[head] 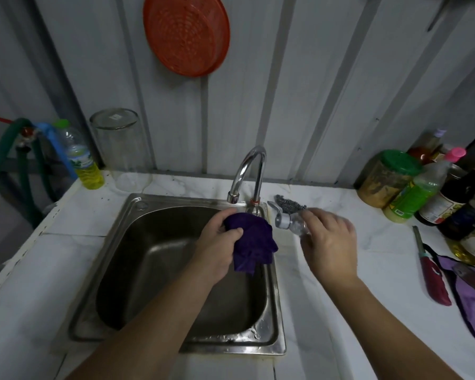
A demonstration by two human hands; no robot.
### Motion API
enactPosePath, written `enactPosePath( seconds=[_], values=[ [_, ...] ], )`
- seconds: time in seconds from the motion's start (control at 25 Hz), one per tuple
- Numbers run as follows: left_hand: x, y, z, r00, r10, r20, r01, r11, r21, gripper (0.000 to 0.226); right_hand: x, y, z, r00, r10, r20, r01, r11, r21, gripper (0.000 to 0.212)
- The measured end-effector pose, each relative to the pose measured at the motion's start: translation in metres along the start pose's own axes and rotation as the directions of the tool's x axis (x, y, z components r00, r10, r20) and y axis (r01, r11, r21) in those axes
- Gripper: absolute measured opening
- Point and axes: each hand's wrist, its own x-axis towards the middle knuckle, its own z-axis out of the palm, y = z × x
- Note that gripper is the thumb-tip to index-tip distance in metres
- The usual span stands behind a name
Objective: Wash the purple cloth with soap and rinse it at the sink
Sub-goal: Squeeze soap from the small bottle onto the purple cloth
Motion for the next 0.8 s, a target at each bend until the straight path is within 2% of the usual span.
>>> enactPosePath(
  seconds=[0.12, 0.32, 0.6, 0.8],
  values=[
    [0.003, -0.002, -0.002, 1.000, -0.007, -0.027, 0.006, 0.999, -0.035, 0.050, 0.027, -0.016, -0.017, 0.976, -0.207, -0.072, 0.193, 0.968, -0.158, 0.037],
    [0.000, 0.002, -0.002, 1.000, -0.003, -0.010, 0.002, 0.996, -0.091, 0.052, 0.054, -0.032, -0.028, 0.912, -0.399, -0.097, 0.367, 0.897, -0.245, 0.032],
    [-0.004, 0.007, -0.006, 1.000, -0.006, -0.005, 0.006, 0.995, -0.104, 0.048, 0.066, -0.043, -0.035, 0.900, -0.426, -0.095, 0.396, 0.889, -0.229, 0.037],
    [-0.004, 0.007, -0.008, 1.000, -0.007, -0.005, 0.007, 0.993, -0.114, 0.048, 0.067, -0.046, -0.035, 0.898, -0.425, -0.116, 0.398, 0.895, -0.203, 0.032]
  ],
)
